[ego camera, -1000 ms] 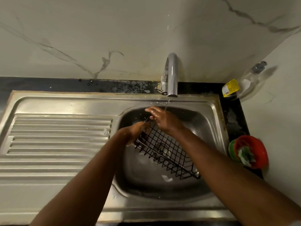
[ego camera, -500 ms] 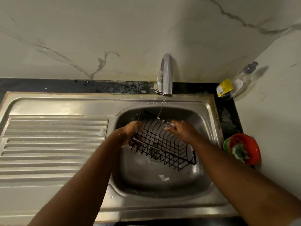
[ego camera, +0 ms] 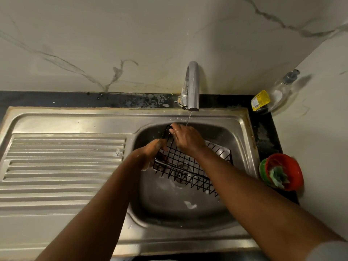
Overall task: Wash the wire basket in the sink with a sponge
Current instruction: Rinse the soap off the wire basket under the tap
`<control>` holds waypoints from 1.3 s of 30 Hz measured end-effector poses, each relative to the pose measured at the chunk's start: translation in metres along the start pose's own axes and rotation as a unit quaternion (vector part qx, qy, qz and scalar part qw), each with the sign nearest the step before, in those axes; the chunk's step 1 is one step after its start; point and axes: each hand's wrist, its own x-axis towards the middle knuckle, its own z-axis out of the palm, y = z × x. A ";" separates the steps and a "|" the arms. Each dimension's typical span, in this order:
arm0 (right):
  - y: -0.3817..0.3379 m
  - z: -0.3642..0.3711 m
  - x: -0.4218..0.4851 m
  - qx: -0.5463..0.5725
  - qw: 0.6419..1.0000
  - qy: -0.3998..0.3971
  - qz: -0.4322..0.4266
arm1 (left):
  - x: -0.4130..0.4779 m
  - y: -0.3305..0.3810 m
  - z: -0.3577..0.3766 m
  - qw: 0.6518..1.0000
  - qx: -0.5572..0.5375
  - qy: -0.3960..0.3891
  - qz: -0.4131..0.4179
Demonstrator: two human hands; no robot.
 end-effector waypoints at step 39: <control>0.091 -0.018 -0.044 0.189 0.932 -0.244 0.192 | -0.016 -0.010 -0.029 0.993 -0.092 0.051 -0.049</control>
